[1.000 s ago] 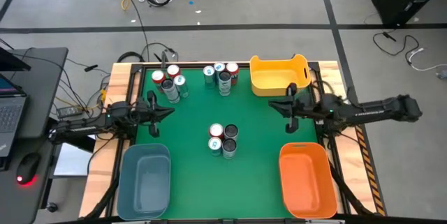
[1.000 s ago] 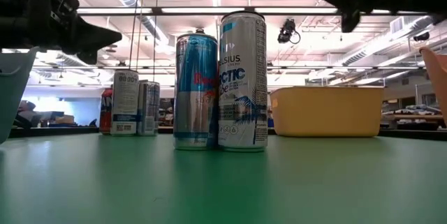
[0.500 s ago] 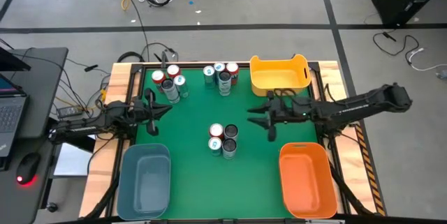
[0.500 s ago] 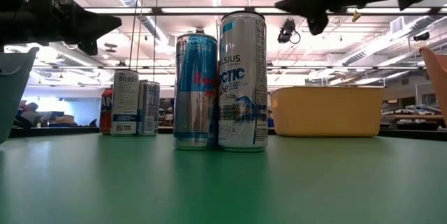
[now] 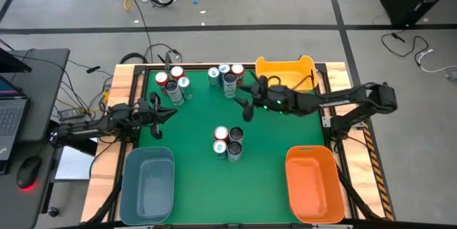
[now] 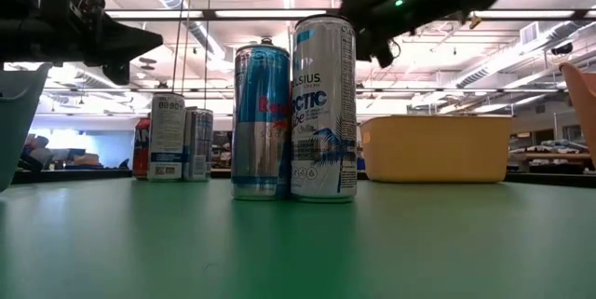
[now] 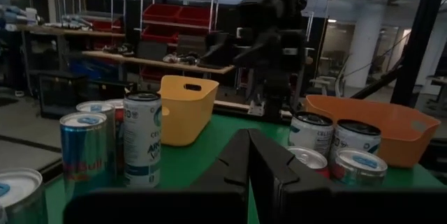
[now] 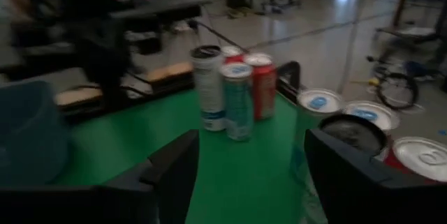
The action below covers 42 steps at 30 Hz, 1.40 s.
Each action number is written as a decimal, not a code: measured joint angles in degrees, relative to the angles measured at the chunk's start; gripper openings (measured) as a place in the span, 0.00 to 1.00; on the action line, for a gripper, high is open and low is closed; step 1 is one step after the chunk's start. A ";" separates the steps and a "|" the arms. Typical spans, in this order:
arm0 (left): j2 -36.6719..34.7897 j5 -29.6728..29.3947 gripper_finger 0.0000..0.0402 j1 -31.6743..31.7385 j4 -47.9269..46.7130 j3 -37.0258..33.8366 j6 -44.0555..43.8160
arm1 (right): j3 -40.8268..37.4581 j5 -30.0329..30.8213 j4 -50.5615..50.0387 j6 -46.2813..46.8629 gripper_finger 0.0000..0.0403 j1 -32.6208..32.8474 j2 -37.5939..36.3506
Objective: Sort soda cans
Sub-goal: Put the white-blue soda can into the yellow bin
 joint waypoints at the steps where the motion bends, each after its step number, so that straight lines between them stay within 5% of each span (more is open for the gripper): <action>1: 0.00 -0.01 0.02 0.00 0.01 0.00 -0.54 | 1.27 -0.16 -0.75 -0.18 0.65 -0.68 1.12; 11: 0.00 0.24 0.02 0.00 0.03 0.00 -0.69 | 8.57 0.45 -2.89 -0.41 0.85 -6.81 10.44; 18: 0.00 1.22 0.02 0.00 -0.14 0.01 -1.06 | 9.43 0.66 -1.44 -0.60 0.87 -10.26 15.32; 32: 0.08 1.67 0.02 0.00 -2.97 0.01 -0.58 | 9.49 -3.94 0.42 -2.58 0.86 -12.88 19.12; 42: 0.76 1.43 0.02 0.00 -3.53 0.00 0.97 | 9.49 -4.38 1.48 -3.98 0.67 -12.88 19.03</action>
